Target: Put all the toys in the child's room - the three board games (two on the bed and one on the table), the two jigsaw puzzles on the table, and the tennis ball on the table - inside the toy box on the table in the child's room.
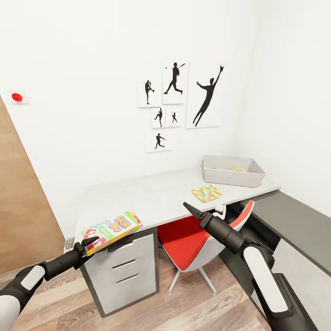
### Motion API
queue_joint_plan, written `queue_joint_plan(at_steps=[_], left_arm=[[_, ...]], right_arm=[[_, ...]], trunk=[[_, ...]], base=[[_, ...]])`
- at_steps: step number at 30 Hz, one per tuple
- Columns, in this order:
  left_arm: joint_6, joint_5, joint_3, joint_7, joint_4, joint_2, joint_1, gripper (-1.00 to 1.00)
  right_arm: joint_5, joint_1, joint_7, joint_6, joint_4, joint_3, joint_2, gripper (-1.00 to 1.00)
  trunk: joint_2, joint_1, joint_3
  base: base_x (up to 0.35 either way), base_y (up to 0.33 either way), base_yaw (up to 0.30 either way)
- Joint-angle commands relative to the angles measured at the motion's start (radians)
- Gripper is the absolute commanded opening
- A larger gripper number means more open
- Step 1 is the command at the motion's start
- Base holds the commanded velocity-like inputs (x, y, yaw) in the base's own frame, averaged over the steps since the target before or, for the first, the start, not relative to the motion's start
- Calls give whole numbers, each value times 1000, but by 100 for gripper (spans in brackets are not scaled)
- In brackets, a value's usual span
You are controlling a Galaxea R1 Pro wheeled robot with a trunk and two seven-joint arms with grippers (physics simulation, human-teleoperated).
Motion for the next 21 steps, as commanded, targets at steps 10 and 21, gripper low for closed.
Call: queue_joint_plan(at_steps=[10, 21], left_arm=[[5, 1, 3, -2, 0, -1, -1, -100], [5, 1, 3, -2, 0, -1, -1, -100]], right_arm=[[-6, 0, -1, 5, 0, 0, 0, 100], [-6, -1, -1, 5, 0, 0, 0, 100]], trunk=[[-1, 0, -1], [-1, 0, -1]], base=[[2, 0, 0], [0, 0, 0]])
